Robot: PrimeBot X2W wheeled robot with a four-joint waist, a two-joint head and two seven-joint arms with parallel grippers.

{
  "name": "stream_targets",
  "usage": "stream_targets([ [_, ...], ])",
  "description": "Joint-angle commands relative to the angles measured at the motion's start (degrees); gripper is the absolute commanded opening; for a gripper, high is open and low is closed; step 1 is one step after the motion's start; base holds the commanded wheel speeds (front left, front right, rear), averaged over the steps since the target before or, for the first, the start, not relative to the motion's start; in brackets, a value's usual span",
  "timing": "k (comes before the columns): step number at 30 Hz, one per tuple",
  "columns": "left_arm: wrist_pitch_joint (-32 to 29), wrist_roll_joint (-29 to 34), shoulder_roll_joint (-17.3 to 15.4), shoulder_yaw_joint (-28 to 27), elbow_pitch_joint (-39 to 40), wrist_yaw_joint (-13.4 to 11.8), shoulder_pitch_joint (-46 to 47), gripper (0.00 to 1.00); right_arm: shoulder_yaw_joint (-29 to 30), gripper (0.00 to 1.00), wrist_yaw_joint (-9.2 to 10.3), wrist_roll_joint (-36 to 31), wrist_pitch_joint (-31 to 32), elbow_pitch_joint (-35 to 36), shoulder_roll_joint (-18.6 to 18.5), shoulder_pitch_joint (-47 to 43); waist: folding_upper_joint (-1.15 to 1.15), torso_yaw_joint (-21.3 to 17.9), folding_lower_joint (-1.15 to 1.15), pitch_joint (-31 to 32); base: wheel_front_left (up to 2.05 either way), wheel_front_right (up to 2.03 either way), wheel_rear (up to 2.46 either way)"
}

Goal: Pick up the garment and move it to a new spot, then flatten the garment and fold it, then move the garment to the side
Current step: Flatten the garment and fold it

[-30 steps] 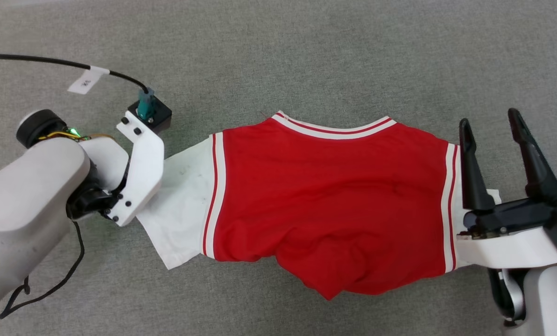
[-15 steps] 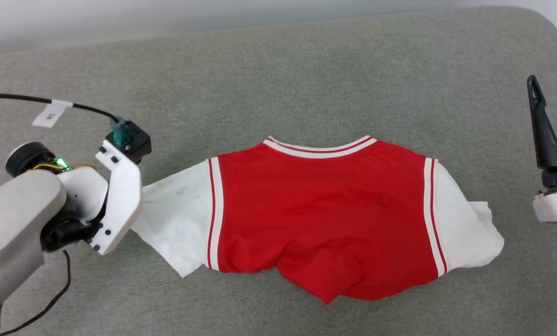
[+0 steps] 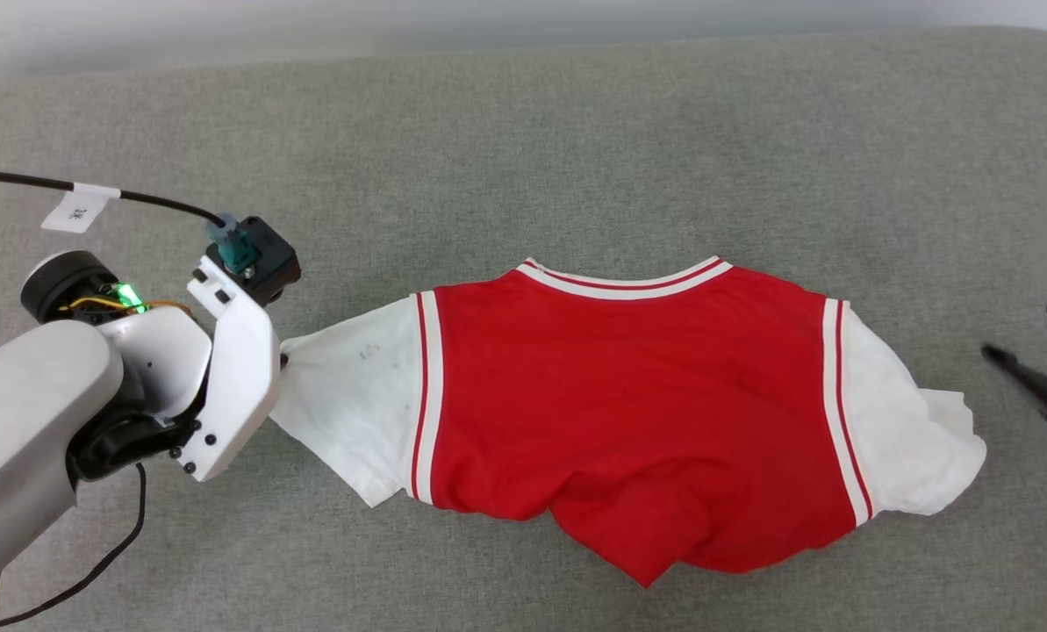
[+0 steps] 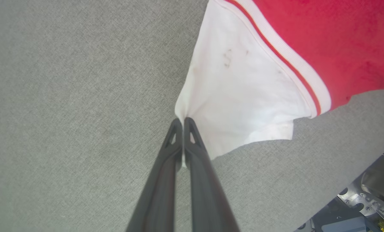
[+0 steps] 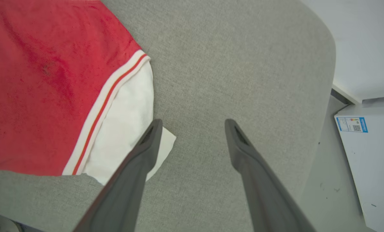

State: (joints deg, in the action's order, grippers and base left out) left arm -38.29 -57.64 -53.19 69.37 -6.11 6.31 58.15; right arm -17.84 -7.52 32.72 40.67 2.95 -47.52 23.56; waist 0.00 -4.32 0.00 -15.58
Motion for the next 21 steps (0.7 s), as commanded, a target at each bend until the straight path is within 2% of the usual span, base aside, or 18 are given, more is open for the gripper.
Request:
stream_targets([
  [1, 0.0, 0.4, 0.3, -0.2, 0.3, -0.3, 0.7, 0.0, -1.3, 1.0, 0.06, 2.4, 2.8, -0.6, -1.4, 1.3, 0.0, 0.4, 0.0, -0.6, 0.0, 0.0, 0.0],
  [5, 0.0, 1.0, 0.6, -0.4, 1.1, -0.3, 1.7, 0.0, -3.5, 1.0, 0.05, 7.7, 9.4, -4.1, -2.1, 2.5, 0.0, 1.0, 0.0, -2.4, 0.0, 0.0, 0.0],
  [9, -0.2, 1.5, 0.5, -0.7, 1.6, -0.2, 3.0, 0.0, -4.8, 1.0, 0.06, 9.5, 11.4, -8.9, 0.6, 3.9, 0.0, 1.5, 0.0, -4.4, 0.0, 0.0, 0.0],
  [14, -0.3, 1.7, 0.5, -1.0, 1.8, -0.1, 4.2, 0.0, -7.7, 1.0, 0.05, 9.6, 8.8, -15.1, 5.1, 5.0, 0.0, 2.1, 0.0, -6.4, 0.0, 0.0, 0.0],
  [20, 0.1, 1.4, 0.2, -1.1, 1.3, -0.3, 3.9, 0.0, -15.5, 1.0, 0.03, 11.3, 4.6, -22.0, 10.5, 4.5, 0.0, 2.1, 0.0, -7.3, 0.0, 0.0, 0.0],
  [21, 0.3, 1.4, 0.3, -1.1, 1.1, -0.3, 3.7, 0.0, -16.6, 0.93, 0.01, 11.7, 3.6, -22.3, 10.7, 4.8, 0.0, 2.0, 0.0, -7.2, 0.0, 0.0, 0.0],
])
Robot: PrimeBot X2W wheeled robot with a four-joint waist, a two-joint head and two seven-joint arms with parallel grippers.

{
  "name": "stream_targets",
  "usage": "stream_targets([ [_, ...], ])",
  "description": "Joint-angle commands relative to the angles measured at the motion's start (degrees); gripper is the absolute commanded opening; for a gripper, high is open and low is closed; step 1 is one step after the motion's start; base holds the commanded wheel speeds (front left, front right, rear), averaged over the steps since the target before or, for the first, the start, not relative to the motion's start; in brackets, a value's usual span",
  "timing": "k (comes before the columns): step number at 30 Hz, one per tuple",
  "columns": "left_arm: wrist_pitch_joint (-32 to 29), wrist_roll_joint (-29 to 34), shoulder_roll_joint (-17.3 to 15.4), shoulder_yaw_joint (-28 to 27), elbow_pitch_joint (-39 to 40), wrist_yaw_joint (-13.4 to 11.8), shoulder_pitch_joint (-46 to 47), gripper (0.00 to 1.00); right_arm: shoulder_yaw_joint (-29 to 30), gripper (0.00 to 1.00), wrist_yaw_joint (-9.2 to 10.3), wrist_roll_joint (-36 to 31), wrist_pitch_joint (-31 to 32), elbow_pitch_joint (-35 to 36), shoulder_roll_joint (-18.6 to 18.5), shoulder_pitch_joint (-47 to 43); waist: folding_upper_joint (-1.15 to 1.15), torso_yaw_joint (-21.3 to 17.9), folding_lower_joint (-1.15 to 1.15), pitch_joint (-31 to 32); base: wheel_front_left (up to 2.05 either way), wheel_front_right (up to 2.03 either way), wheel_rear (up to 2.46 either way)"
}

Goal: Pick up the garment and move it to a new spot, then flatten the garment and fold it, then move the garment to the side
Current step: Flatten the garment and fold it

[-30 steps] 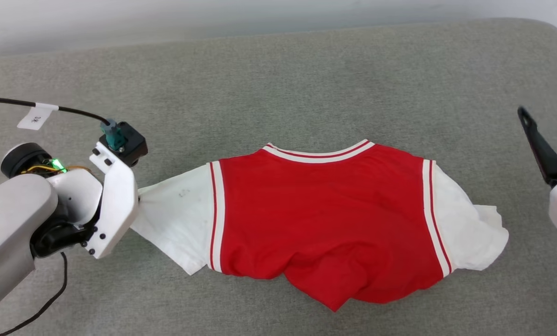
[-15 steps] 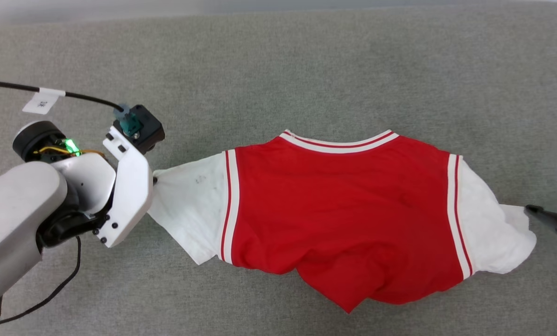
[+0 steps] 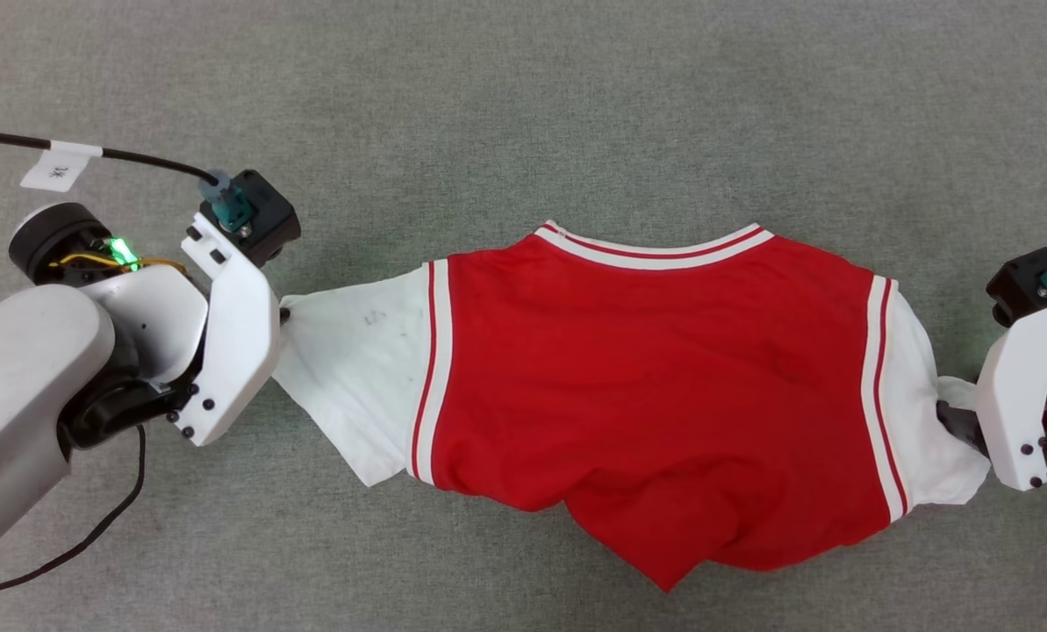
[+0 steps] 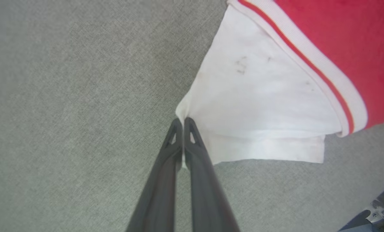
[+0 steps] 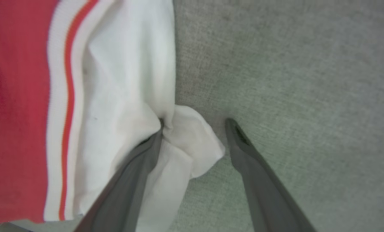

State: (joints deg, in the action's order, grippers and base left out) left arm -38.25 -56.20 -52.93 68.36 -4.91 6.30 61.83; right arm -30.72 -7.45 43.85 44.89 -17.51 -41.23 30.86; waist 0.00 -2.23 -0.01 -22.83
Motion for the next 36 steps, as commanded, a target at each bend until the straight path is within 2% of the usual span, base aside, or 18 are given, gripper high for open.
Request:
stream_targets([
  [1, 0.4, -0.1, 0.1, 0.0, -0.3, -0.4, -0.3, 0.0, -4.3, 0.0, -0.1, 0.9, -2.1, -2.0, 4.3, -1.6, 0.0, -0.2, 0.01, 0.3, 0.0, 0.0, 0.0],
  [3, 1.3, -0.4, 0.4, -0.1, -0.7, -0.2, -0.9, 0.0, -4.8, 0.0, -0.09, 1.2, -5.0, -2.4, 3.2, 0.2, 0.0, -0.3, 0.01, 1.2, 0.0, 0.0, 0.0],
  [8, 5.3, -0.5, 1.2, -0.8, -1.3, -0.1, -2.0, 0.0, -4.9, 0.0, -0.01, 0.8, -14.5, -0.8, -2.9, 3.7, 0.0, -0.5, 0.01, 5.1, 0.0, 0.0, 0.0],
  [11, 8.2, 0.2, 1.1, -1.6, -1.0, -0.5, -2.3, 0.0, -4.6, 0.0, -0.01, 1.0, -19.8, 0.6, -5.2, 3.7, 0.0, -0.5, 0.01, 7.8, 0.0, 0.0, 0.0],
  [15, 12.8, 1.1, 0.5, -3.5, 0.2, -1.7, -2.0, 0.0, -3.2, 0.0, -0.01, -0.2, -25.2, 3.1, -8.6, 4.1, 0.0, -0.5, 0.01, 10.6, 0.0, 0.0, 0.0],
  [19, 16.7, 2.3, 0.2, -5.7, 1.4, -3.3, -0.7, 0.0, -0.8, 0.0, -0.01, -1.9, -28.3, 5.8, -10.3, 4.6, 0.0, -0.3, 0.01, 12.7, 0.0, 0.0, 0.0],
  [27, 21.4, 4.5, 0.8, -9.5, 3.3, -6.3, 3.3, 0.0, 6.6, 0.0, 0.0, -6.3, -27.6, 12.7, -8.0, 7.2, 0.0, -0.1, 0.01, 13.8, 0.0, 0.0, 0.0],
  [32, 22.5, 6.1, 3.7, -11.2, 1.0, -6.4, 8.0, 0.0, 9.8, 0.0, 0.0, -10.3, -24.5, 15.7, -6.1, 11.6, 0.0, 0.6, 0.01, 11.9, 0.0, 0.0, 0.0],
  [36, 23.9, 8.2, 7.0, -12.5, -3.6, -6.1, 13.5, 0.0, 10.6, 0.0, 0.0, -13.4, -22.3, 15.3, -4.6, 18.4, 0.0, 1.3, 0.01, 9.3, 0.0, 0.0, 0.0],
])
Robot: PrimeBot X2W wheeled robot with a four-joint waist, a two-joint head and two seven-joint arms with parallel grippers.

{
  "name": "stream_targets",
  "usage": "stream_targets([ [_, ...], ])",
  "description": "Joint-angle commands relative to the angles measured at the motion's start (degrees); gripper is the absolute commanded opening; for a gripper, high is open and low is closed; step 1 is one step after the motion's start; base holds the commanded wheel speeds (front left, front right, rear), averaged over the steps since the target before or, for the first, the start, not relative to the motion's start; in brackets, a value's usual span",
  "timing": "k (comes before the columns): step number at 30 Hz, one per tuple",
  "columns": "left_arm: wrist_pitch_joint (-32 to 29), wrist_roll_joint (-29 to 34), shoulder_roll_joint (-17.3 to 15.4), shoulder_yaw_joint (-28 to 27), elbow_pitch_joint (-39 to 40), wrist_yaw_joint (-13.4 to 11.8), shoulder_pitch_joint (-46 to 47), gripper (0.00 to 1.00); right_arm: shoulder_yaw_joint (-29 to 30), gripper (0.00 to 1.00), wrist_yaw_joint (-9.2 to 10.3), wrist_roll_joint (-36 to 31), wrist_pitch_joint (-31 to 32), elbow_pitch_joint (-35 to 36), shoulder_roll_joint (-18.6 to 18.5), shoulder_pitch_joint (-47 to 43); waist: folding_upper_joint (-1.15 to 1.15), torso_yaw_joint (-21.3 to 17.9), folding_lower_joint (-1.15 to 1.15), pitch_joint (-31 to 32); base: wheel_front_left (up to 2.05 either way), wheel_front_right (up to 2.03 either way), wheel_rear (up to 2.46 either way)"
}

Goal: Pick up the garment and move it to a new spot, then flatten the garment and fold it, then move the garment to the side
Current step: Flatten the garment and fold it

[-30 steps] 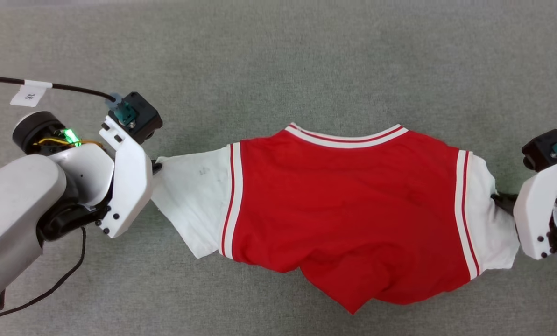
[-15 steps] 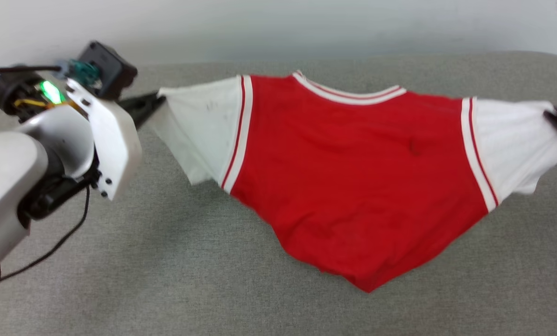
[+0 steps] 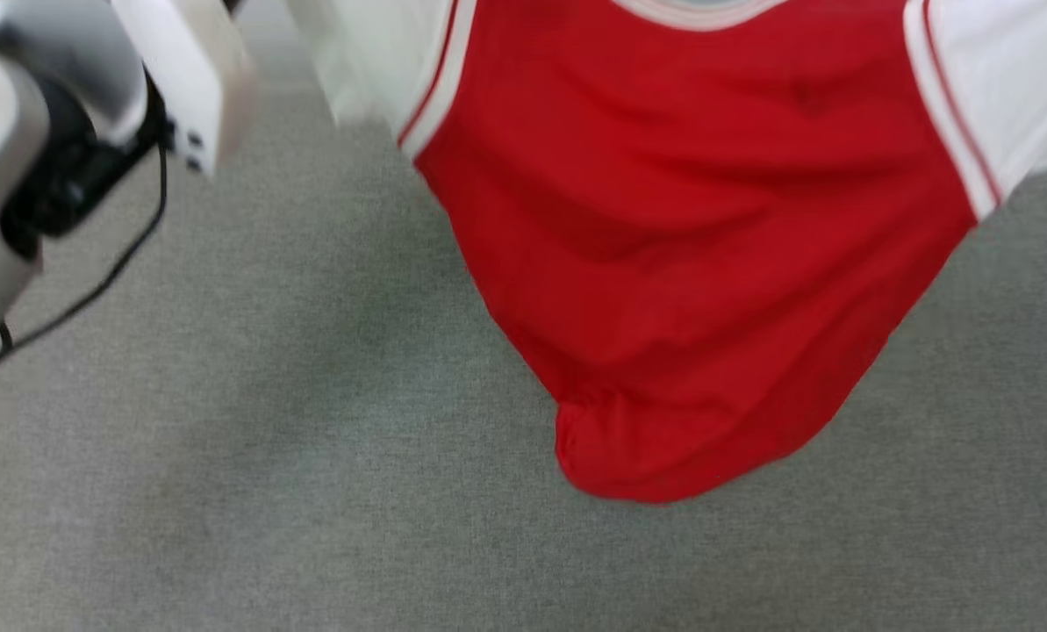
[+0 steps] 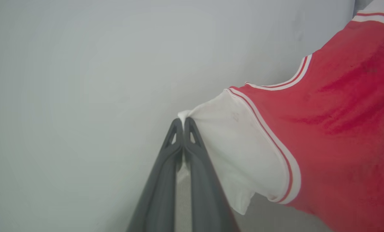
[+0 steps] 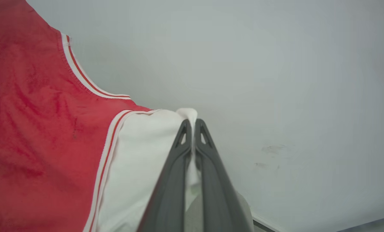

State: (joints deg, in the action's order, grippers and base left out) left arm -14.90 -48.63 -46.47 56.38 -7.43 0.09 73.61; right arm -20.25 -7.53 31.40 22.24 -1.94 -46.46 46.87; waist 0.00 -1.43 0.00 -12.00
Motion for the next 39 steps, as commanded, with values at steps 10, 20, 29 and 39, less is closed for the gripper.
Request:
stream_targets([
  [10, 4.7, 6.2, 7.7, -4.0, -13.7, 2.0, 18.9, 0.0, -3.4, 0.0, 0.08, -8.7, 1.3, -9.6, 5.5, 26.9, 0.0, 0.5, 0.0, -10.4, 0.0, 0.0, 0.0],
  [20, 9.2, 8.0, 12.3, -7.8, -23.3, 3.0, 33.3, 0.0, -7.1, 0.0, 0.08, -14.1, -2.1, -19.7, 9.3, 47.0, 0.0, 0.2, 0.0, -16.3, 0.0, 0.0, 0.0],
  [29, 14.3, 7.7, 15.6, -7.8, -32.4, 5.8, 38.2, 0.0, -11.8, 0.0, 0.08, -14.2, -8.3, -32.1, 14.0, 56.9, 0.0, 0.5, 0.0, -19.8, 0.0, 0.0, 0.0],
  [39, 20.8, 3.6, 16.5, -4.7, -38.4, 7.1, 24.0, 0.0, -16.7, 0.0, 0.08, -9.1, -16.7, -42.4, 18.9, 45.2, 0.0, 0.7, 0.0, -16.8, 0.0, 0.0, 0.0],
])
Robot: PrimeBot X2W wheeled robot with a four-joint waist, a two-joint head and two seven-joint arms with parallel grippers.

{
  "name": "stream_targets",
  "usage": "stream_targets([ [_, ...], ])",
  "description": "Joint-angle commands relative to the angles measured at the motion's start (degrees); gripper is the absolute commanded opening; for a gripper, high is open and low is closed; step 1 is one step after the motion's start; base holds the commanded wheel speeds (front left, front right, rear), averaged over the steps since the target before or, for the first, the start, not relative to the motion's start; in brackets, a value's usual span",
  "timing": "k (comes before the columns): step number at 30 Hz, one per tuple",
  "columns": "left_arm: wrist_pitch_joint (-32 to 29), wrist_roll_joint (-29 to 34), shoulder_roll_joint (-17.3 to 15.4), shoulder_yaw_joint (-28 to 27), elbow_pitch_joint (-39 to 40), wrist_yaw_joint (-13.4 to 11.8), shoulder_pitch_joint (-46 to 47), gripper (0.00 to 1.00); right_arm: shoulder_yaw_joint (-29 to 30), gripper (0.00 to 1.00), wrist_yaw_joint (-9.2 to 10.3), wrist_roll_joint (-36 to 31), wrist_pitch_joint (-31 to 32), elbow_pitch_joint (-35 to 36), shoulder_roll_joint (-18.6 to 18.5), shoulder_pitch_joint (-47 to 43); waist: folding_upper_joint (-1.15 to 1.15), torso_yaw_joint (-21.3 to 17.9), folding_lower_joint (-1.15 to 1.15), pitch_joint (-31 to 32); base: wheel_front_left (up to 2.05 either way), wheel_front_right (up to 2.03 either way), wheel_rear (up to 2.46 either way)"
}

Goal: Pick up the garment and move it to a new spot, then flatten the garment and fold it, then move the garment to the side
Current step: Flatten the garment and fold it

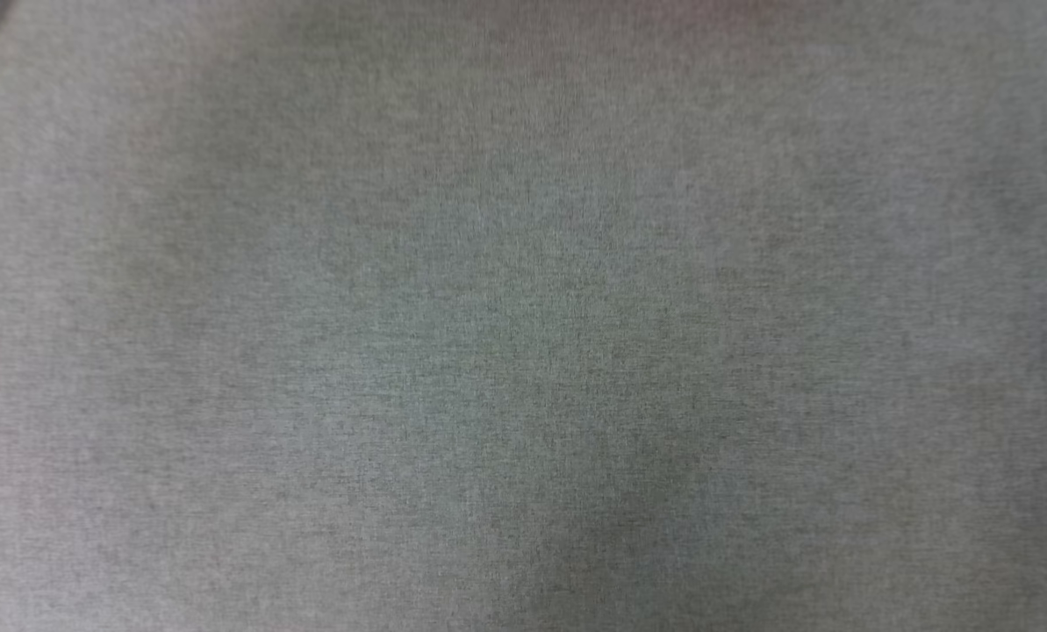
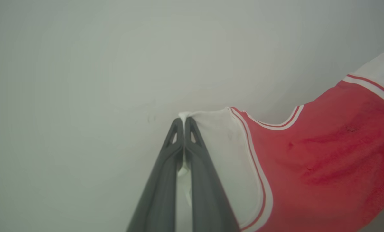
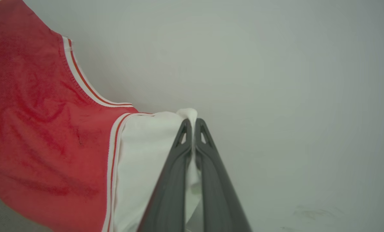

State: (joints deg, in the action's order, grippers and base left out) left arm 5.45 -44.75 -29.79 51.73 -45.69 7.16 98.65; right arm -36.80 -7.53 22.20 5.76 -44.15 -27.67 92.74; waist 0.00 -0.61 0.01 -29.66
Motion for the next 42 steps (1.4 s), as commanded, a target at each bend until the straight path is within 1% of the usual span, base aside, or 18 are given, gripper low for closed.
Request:
stream_targets([
  [1, 1.1, -0.6, -0.3, 0.6, -0.3, 0.1, -3.0, 0.0, -0.8, 0.0, 0.08, 0.9, -1.1, -1.0, 0.6, -2.7, 0.0, -0.1, -0.01, 1.4, 0.0, 0.0, 0.0],
  [7, 4.6, -3.9, -2.2, 3.1, 1.1, 0.2, -17.1, 0.0, -5.0, 0.0, 0.08, 6.0, -5.5, -2.6, 2.2, -15.0, 0.0, -0.1, -0.01, 5.5, 0.0, 0.0, 0.0],
  [11, 6.8, -6.2, -4.0, 3.5, 3.6, 0.1, -27.0, 0.0, -8.7, 0.0, 0.08, 8.9, -6.9, -1.4, 1.4, -23.9, 0.0, -0.2, -0.01, 8.5, 0.0, 0.0, 0.0],
  [15, 8.1, -8.5, -7.4, 3.8, 8.5, -1.4, -38.3, 0.0, -11.6, 0.0, 0.08, 11.9, -8.6, 0.7, -0.1, -31.7, 0.0, -0.5, -0.01, 11.7, 0.0, 0.0, 0.0],
  [18, 8.7, -10.9, -10.5, 3.4, 13.6, -3.8, -46.8, 0.0, -13.2, 0.0, 0.08, 14.0, -9.6, 3.2, -1.8, -36.9, 0.0, -0.8, -0.01, 14.2, 0.0, 0.0, 0.0],
  [23, 9.1, -15.8, -15.8, 2.8, 23.5, -8.7, -60.9, 0.0, -13.9, 0.0, 0.08, 16.7, -10.3, 8.2, -6.2, -46.4, 0.0, -0.9, -0.01, 18.3, 0.0, 0.0, 0.0],
  [26, 9.1, -17.9, -18.4, 2.9, 28.2, -12.5, -67.9, 0.0, -13.4, 0.0, 0.08, 18.0, -9.9, 11.5, -9.2, -52.5, 0.0, -0.7, -0.01, 20.3, 0.0, 0.0, 0.0],
  [29, 9.1, -19.7, -20.0, 3.8, 32.2, -15.4, -73.9, 0.0, -12.3, 0.0, 0.08, 19.2, -8.9, 14.8, -11.8, -58.8, 0.0, -0.6, -0.01, 21.9, 0.0, 0.0, 0.0],
  [32, 9.1, -20.9, -21.7, 4.9, 34.8, -18.2, -79.3, 0.0, -10.0, 0.0, 0.07, 19.9, -8.2, 17.7, -13.6, -65.6, 0.0, -0.6, -0.01, 23.6, 0.0, 0.0, 0.0],
  [34, 9.3, -22.6, -22.4, 4.5, 36.3, -19.9, -82.9, 0.0, -8.3, 0.0, 0.08, 19.8, -7.6, 19.4, -14.4, -69.9, 0.0, -0.8, -0.01, 24.5, 0.0, 0.0, 0.0],
  [39, 9.6, -25.2, -24.2, 3.9, 40.2, -22.7, -91.0, 0.0, -2.7, 0.0, 0.08, 20.0, -5.9, 22.7, -15.5, -81.8, 0.0, -0.7, -0.01, 26.5, 0.0, 0.0, 0.0],
  [42, 9.7, -25.8, -25.0, 3.5, 42.0, -23.9, -94.5, 0.0, 0.5, 0.0, 0.08, 19.4, -3.9, 24.7, -15.8, -88.3, 0.0, -0.4, -0.01, 27.0, 0.0, 0.0, 0.0],
])
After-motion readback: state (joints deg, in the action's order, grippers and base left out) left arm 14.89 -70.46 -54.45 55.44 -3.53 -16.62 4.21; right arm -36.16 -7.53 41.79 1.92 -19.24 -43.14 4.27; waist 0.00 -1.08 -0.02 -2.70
